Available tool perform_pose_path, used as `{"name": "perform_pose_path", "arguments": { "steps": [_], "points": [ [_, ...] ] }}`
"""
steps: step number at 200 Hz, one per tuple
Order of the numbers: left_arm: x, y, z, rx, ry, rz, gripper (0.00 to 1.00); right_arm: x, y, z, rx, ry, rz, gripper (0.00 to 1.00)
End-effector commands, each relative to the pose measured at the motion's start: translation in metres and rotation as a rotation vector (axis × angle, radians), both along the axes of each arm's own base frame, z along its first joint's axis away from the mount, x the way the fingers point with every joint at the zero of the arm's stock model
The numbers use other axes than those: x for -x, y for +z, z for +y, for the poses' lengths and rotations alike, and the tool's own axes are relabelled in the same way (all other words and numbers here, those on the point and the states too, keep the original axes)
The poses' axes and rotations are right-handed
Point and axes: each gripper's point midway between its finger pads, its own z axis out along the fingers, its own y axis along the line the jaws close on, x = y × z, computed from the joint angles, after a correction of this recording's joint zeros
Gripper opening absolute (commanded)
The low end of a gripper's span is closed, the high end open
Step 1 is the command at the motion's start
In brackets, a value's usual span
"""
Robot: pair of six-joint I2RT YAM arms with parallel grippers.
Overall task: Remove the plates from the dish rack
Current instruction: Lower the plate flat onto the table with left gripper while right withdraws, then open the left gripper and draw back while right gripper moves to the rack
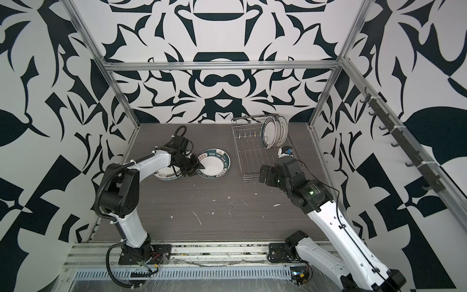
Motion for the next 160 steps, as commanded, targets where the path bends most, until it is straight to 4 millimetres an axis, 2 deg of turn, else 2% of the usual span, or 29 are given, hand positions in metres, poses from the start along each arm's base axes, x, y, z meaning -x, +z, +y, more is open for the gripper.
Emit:
{"name": "perform_pose_path", "arguments": {
  "steps": [1,29,86,88,91,102,137,160],
  "points": [
    [-0.01,0.003,-0.003,-0.012,-0.018,-0.021,0.45,0.004,0.002,-0.003,0.007,0.005,-0.01,0.99],
    [-0.015,0.002,-0.006,-0.012,-0.028,-0.024,0.57,0.006,0.001,-0.005,0.009,0.003,-0.012,0.99],
    [-0.016,0.003,-0.005,-0.037,-0.036,-0.019,0.67,0.007,-0.002,-0.005,0.011,0.009,-0.011,0.99],
    [-0.016,0.003,-0.005,-0.037,-0.035,-0.021,0.71,0.007,-0.002,-0.005,0.011,0.01,-0.011,0.99],
    [-0.016,0.003,-0.005,-0.039,-0.036,-0.022,0.82,0.007,-0.002,-0.005,0.012,0.01,-0.011,0.99],
    [-0.015,0.004,-0.003,-0.05,-0.036,-0.015,1.0,0.006,-0.004,-0.004,0.017,0.013,-0.007,0.99],
    [-0.009,0.013,0.002,-0.083,-0.054,-0.011,0.99,-0.001,-0.007,0.0,0.057,0.041,0.009,0.99],
    [0.002,0.023,0.012,-0.11,-0.048,-0.018,0.99,-0.015,-0.004,0.0,0.117,0.05,-0.005,0.99]
  ]
}}
